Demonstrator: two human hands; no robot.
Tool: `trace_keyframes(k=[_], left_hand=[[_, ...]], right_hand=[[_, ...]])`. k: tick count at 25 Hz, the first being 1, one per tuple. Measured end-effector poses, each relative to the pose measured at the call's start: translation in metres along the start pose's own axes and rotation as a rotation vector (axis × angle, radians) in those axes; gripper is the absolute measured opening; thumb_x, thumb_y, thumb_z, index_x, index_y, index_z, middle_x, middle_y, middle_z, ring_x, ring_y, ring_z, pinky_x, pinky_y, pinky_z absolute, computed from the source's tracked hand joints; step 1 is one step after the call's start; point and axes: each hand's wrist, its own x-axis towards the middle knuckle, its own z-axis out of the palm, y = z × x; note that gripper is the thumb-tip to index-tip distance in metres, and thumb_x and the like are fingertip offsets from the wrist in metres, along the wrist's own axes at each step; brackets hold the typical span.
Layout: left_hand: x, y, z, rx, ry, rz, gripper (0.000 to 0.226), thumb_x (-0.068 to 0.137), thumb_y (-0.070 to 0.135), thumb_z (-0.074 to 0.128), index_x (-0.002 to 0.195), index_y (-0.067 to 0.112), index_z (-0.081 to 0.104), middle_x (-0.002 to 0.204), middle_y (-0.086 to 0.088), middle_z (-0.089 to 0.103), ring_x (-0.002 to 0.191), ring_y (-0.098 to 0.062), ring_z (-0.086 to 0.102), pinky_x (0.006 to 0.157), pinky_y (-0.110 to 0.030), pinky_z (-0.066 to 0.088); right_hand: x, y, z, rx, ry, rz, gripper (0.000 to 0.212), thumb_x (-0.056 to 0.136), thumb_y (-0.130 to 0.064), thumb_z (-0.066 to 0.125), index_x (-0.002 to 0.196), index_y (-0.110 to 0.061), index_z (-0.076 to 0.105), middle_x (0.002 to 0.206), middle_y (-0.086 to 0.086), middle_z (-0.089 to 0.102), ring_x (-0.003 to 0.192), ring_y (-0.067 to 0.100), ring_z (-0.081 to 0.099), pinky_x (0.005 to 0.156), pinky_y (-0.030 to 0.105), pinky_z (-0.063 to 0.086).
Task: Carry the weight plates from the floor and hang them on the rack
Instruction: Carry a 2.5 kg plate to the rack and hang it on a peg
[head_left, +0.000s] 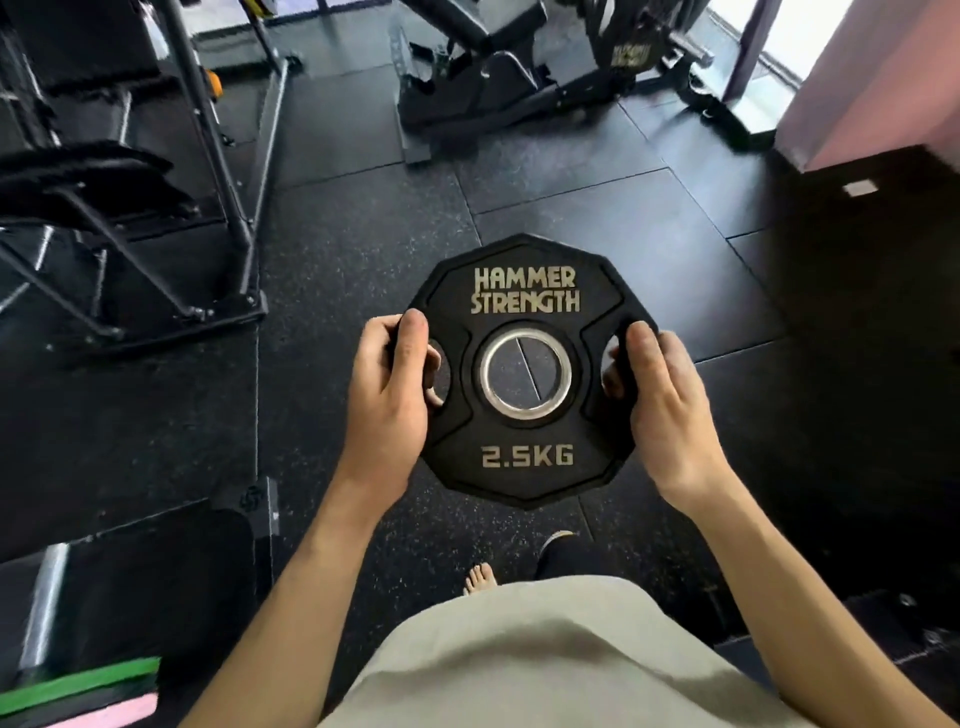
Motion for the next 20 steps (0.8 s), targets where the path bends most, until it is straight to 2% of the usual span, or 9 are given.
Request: trace_keyframes(k=[5, 10, 16, 20], left_hand=[[0.148, -0.002, 0.062, -0.013, -0.128, 0.015, 0.026, 0.104, 0.036, 0.042, 0.088, 0.017, 0.05, 0.074, 0.001, 0.051, 0.059, -0.006, 0.046, 0.055, -0.018, 0.042], [0.275, 0.003, 0.151, -0.003, -0.204, 0.032, 0.027, 0.103, 0.039, 0.043, 0.089, 0.018, 0.052, 0.074, 0.002, 0.054, 0.057, -0.005, 0.047, 0.054, -0.019, 0.042], [0.411, 0.026, 0.271, 0.001, -0.325, 0.078, 0.026, 0.104, 0.04, 0.041, 0.089, 0.021, 0.051, 0.068, 0.01, 0.052, 0.054, -0.003, 0.046, 0.053, -0.019, 0.041], [0.49, 0.029, 0.353, -0.026, -0.425, 0.095, 0.026, 0.103, 0.037, 0.041, 0.093, 0.014, 0.05, 0.067, 0.009, 0.051, 0.051, -0.003, 0.045, 0.05, -0.018, 0.04]], right_hand=[[0.135, 0.002, -0.006, 0.004, 0.105, 0.004, 0.062, 0.095, -0.053, 0.036, 0.096, 0.008, 0.046, 0.073, 0.003, 0.048, 0.063, 0.011, 0.044, 0.058, 0.023, 0.036], [0.267, 0.0, -0.041, -0.018, 0.214, 0.001, 0.058, 0.096, -0.054, 0.036, 0.096, 0.002, 0.051, 0.073, 0.0, 0.051, 0.065, 0.01, 0.047, 0.063, 0.027, 0.037], [0.411, -0.023, -0.099, 0.015, 0.35, 0.015, 0.047, 0.093, -0.054, 0.038, 0.093, -0.008, 0.05, 0.066, -0.008, 0.05, 0.058, 0.001, 0.046, 0.06, 0.015, 0.04], [0.494, -0.023, -0.138, 0.023, 0.464, 0.036, 0.039, 0.101, -0.045, 0.039, 0.092, -0.009, 0.05, 0.069, -0.005, 0.05, 0.057, -0.003, 0.047, 0.06, 0.012, 0.041]])
